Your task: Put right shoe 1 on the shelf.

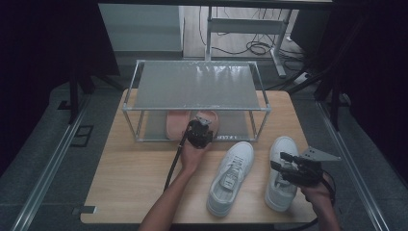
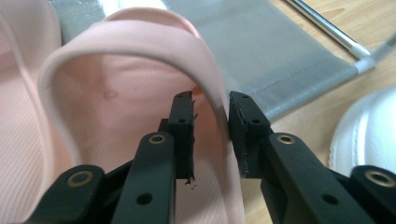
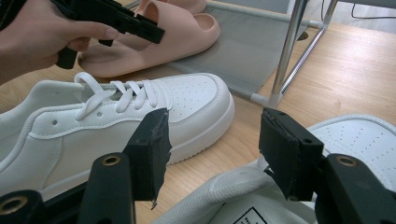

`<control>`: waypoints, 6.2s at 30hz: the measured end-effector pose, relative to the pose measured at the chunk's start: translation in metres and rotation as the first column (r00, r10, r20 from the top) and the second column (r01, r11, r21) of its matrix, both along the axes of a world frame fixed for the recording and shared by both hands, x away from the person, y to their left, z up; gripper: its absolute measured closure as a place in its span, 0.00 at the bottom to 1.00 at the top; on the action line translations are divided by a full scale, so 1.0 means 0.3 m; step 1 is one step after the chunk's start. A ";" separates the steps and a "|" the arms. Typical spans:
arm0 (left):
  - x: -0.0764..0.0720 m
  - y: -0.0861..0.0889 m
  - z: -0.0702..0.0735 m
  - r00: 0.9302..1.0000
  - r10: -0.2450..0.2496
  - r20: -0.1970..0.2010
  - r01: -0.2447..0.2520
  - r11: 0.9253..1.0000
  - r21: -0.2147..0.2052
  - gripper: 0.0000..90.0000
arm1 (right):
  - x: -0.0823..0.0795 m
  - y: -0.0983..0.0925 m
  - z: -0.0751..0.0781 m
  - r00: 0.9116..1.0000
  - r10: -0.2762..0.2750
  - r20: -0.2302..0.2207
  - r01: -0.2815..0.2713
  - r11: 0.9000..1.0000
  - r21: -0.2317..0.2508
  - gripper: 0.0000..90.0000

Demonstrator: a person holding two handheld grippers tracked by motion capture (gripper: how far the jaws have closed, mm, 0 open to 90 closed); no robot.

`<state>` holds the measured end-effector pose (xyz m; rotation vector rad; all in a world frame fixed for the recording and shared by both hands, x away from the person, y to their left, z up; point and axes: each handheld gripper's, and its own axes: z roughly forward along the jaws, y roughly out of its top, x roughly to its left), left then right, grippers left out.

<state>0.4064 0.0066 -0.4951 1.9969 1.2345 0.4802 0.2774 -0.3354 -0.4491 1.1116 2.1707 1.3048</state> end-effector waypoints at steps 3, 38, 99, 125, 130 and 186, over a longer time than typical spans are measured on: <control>-0.026 0.018 0.008 1.000 -0.010 0.005 0.010 1.000 -0.003 0.79 | 0.000 0.004 -0.002 1.000 0.002 -0.001 -0.002 1.000 -0.002 0.49; -0.277 0.256 0.035 0.974 -0.226 -0.003 0.225 0.973 -0.051 0.99 | 0.003 0.020 -0.011 1.000 0.008 -0.006 -0.008 1.000 -0.012 0.49; -0.203 0.179 -0.031 0.935 -0.339 -0.101 0.346 0.936 0.065 1.00 | 0.004 0.023 -0.014 1.000 0.008 -0.011 -0.008 1.000 -0.016 0.49; -0.090 0.150 -0.043 0.957 -0.270 -0.105 0.275 0.961 0.042 1.00 | 0.004 0.018 -0.014 1.000 0.004 -0.010 -0.004 1.000 -0.016 0.49; -0.071 0.159 -0.048 0.960 -0.258 -0.104 0.264 0.964 0.045 1.00 | 0.005 0.017 -0.015 1.000 0.004 -0.010 -0.004 1.000 -0.017 0.49; 0.062 0.115 -0.091 0.993 -0.095 -0.076 0.095 0.995 0.000 0.98 | 0.010 0.000 -0.018 1.000 -0.021 -0.007 0.021 1.000 -0.011 0.49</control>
